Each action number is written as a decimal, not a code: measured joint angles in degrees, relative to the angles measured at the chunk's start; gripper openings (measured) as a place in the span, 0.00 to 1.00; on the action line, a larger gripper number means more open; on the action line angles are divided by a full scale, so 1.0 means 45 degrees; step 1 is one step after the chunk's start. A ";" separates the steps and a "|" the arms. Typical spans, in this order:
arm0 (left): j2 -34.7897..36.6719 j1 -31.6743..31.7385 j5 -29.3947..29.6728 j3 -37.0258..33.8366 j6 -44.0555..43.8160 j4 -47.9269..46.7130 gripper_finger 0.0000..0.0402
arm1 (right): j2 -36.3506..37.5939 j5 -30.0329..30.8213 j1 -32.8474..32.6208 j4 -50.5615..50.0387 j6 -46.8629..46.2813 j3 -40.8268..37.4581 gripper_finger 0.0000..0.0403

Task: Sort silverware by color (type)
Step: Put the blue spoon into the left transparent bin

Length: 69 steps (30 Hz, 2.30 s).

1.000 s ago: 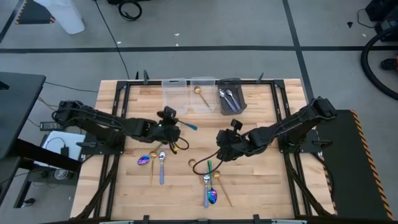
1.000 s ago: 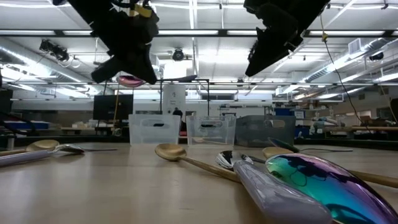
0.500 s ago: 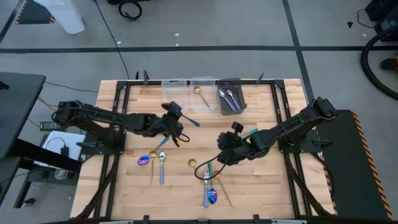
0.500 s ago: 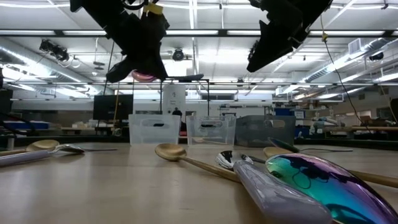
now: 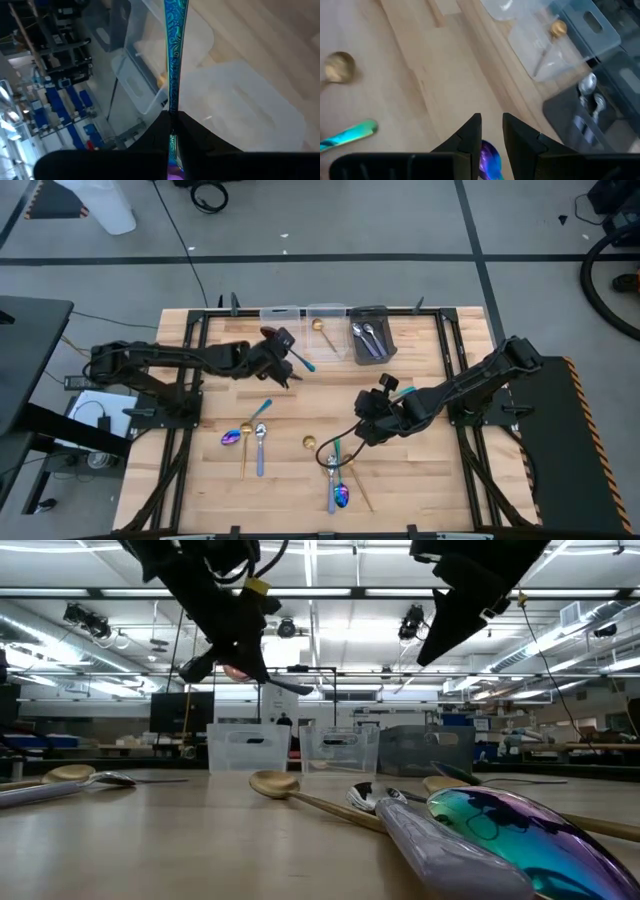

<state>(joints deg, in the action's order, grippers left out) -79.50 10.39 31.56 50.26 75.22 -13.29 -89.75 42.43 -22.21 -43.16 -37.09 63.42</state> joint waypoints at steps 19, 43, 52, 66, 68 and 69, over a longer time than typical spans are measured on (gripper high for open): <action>0.0000 0.4271 -0.4764 0.0000 0.3556 0.1269 0.07 | 0.0119 0.0431 -0.0162 -0.1306 -0.1106 0.0000 0.22; -0.2376 0.6222 -0.5981 0.0000 0.6190 0.2326 0.07 | 0.0124 0.0851 -0.0162 -0.0966 -0.1189 0.0000 0.22; -0.2909 0.6213 -0.6009 0.0000 0.6766 0.2341 0.07 | 0.0124 0.0853 -0.0162 -0.0766 -0.1111 0.0000 0.22; -0.2919 0.6237 -0.6658 0.0000 0.5852 0.1570 0.07 | 0.0124 0.0856 -0.0162 -0.0498 -0.1053 0.0000 0.22; -0.2919 0.6237 -0.6783 0.0000 0.5767 0.1532 0.07 | 0.0124 0.0851 -0.0162 -0.0402 -0.0982 0.0000 0.22; -0.2919 0.6237 -0.6874 0.0000 0.5757 0.1538 0.07 | 0.0124 0.0847 -0.0162 -0.0330 -0.0927 0.0000 0.22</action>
<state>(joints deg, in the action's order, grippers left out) -92.64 38.46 0.63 50.26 101.13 -6.37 -89.19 46.24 -22.94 -44.64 -41.26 63.42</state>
